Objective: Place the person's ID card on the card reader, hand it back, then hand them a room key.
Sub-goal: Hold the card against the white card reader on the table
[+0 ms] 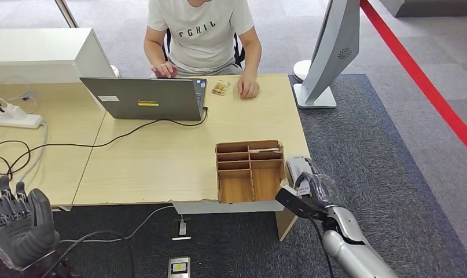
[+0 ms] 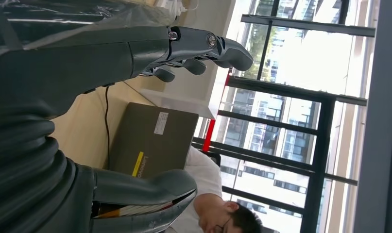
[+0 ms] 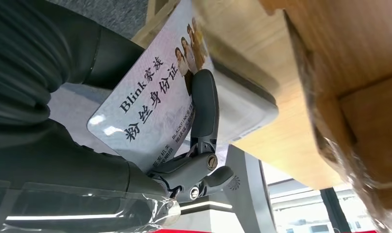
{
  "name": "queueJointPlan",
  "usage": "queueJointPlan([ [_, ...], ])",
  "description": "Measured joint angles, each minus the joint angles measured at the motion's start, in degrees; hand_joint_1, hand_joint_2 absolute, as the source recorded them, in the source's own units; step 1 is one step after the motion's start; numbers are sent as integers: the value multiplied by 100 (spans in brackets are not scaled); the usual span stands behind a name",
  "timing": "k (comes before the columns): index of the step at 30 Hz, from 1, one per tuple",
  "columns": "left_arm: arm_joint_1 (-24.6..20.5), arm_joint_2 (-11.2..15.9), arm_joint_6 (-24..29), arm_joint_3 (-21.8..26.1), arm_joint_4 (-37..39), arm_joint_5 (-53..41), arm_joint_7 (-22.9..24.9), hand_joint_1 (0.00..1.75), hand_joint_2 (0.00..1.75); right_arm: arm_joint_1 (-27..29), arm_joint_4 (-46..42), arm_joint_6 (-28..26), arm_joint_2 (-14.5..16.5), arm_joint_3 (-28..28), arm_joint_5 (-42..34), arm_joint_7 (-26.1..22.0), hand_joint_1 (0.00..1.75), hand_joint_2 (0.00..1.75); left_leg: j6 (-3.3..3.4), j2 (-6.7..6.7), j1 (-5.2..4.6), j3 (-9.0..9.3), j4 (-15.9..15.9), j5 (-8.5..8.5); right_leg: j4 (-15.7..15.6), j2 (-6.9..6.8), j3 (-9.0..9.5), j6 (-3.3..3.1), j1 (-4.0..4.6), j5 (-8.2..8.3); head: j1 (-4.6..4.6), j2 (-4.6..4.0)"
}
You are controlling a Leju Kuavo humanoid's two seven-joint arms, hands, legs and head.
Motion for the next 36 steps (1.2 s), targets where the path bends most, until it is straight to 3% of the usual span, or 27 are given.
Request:
queueJointPlan([
  [18,-21,4,0,-3,-6,107,-9,0,175,-102,264,48,-233,-37,120,189,175,175,0,0,0,1,1,0,0,0,1,1,-1,1,-1,0],
  [25,-103,19,0,-22,11,225,-90,0,175,-59,-511,261,-284,-374,-814,-18,175,175,0,1,0,3,1,0,0,1,0,1,0,2,-1,0],
  [36,-290,82,0,-151,129,351,-105,0,175,70,-2834,701,-284,-572,-3005,-192,175,175,0,1,0,3,1,0,2,1,0,0,0,1,-1,0],
])
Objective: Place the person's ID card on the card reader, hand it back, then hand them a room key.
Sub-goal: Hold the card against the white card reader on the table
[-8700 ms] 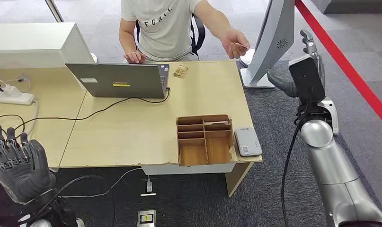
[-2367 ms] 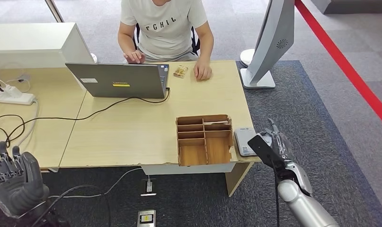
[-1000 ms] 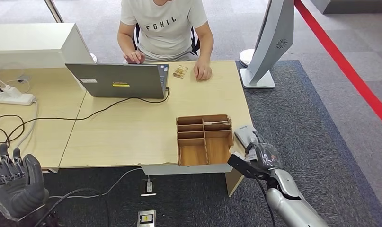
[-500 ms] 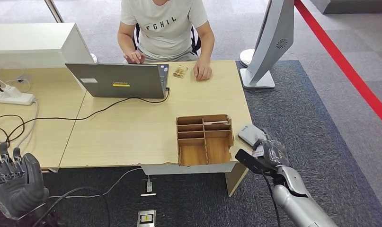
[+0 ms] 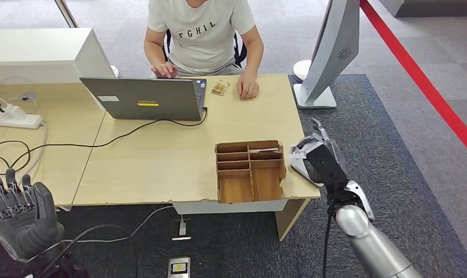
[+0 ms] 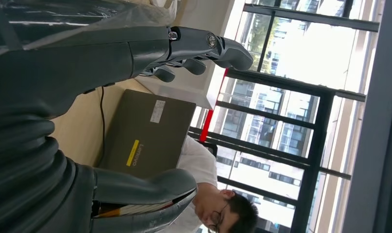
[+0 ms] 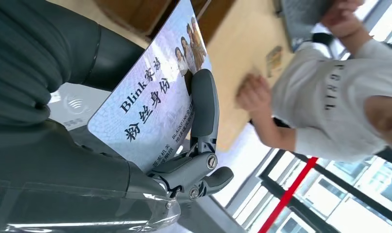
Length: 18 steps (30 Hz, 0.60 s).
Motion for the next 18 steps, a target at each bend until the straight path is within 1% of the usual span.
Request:
queueJointPlan([
  [4,-31,5,0,-3,29,8,-26,0,175,-141,-503,-67,-41,2,-18,-16,175,175,0,0,0,0,0,0,0,0,0,0,-2,0,0,0],
  [8,-90,5,0,-6,62,23,-47,0,175,-414,-667,-133,-92,7,225,7,175,175,0,1,-1,-1,0,0,-1,0,1,1,-2,1,0,0],
  [12,-176,5,0,-34,89,7,-28,0,175,-822,-545,-129,-111,15,513,30,175,175,0,1,-1,-1,0,1,0,1,1,0,-2,1,-1,0],
  [15,-220,3,0,-79,109,-17,-20,0,175,-1177,-289,-122,-108,21,671,51,175,175,0,0,0,-1,0,2,1,0,1,0,-1,1,-1,0],
  [18,-242,3,0,-108,119,-28,-13,0,175,-1416,-48,-116,-101,33,747,48,175,175,0,0,0,-2,0,2,2,0,1,0,-1,1,0,0],
])
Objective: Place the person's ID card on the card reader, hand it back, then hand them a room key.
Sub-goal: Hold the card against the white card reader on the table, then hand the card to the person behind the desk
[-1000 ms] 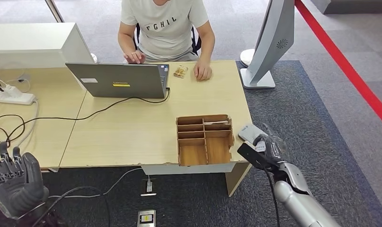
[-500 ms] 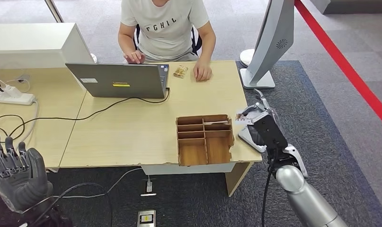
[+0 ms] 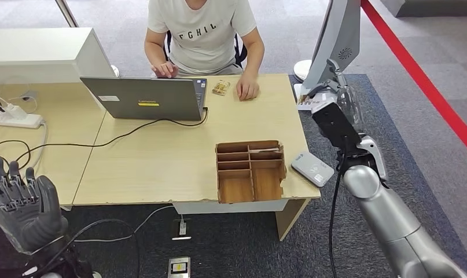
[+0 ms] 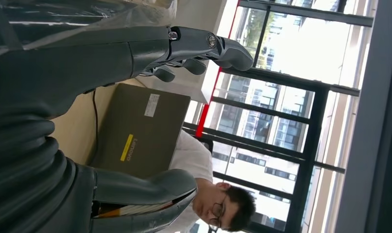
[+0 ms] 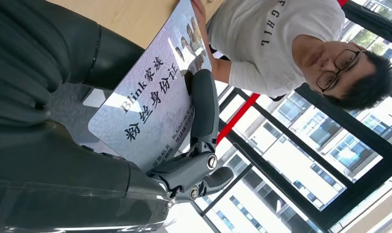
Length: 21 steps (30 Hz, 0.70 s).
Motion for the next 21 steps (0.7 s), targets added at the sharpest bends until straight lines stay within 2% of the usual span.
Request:
queueJointPlan([
  [5,-30,-1,0,-34,16,11,-53,0,175,-498,547,76,85,93,262,-59,175,175,0,0,0,-10,-1,0,4,2,-8,0,0,0,-1,0],
  [11,-72,-16,0,-55,45,8,-105,0,175,-1321,1591,73,514,286,504,-288,175,175,-3,-2,2,-10,0,4,6,-1,-7,0,2,0,-1,0],
  [21,-80,-17,0,-84,51,8,-109,0,175,-1856,2838,-14,1044,566,713,-425,175,175,-2,-2,1,-14,0,4,6,-1,-10,0,2,0,-1,0],
])
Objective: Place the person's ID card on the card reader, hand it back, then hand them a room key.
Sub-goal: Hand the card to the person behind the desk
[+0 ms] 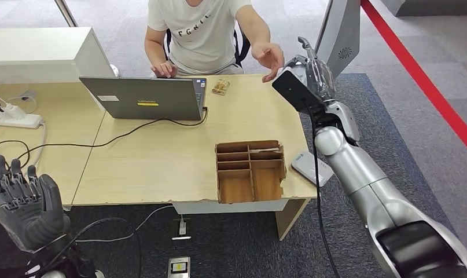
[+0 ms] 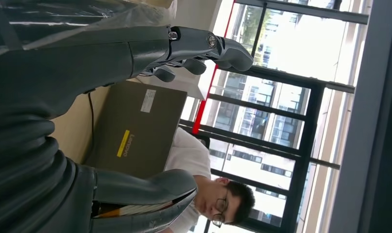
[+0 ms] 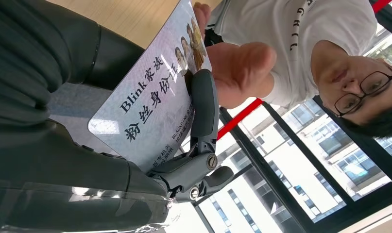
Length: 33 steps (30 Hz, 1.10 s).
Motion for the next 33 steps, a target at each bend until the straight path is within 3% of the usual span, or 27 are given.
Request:
queueJointPlan([
  [7,7,0,0,-60,39,56,0,0,175,-373,919,-197,310,182,126,-166,175,175,0,0,0,2,1,0,0,-1,-1,0,0,0,1,0],
  [23,24,0,0,-102,87,69,-13,0,175,-607,1696,-291,483,421,480,262,175,175,0,0,0,1,2,0,-1,-1,-2,0,0,0,1,0],
  [27,65,0,0,-101,87,51,-15,0,175,-623,1791,-356,498,452,500,305,1,175,0,0,0,0,2,0,-1,-1,-2,0,0,0,1,0],
  [33,104,0,0,-99,86,47,-19,0,175,-668,1874,-405,504,511,551,409,0,175,0,1,0,1,2,0,-1,0,-1,0,0,0,1,0],
])
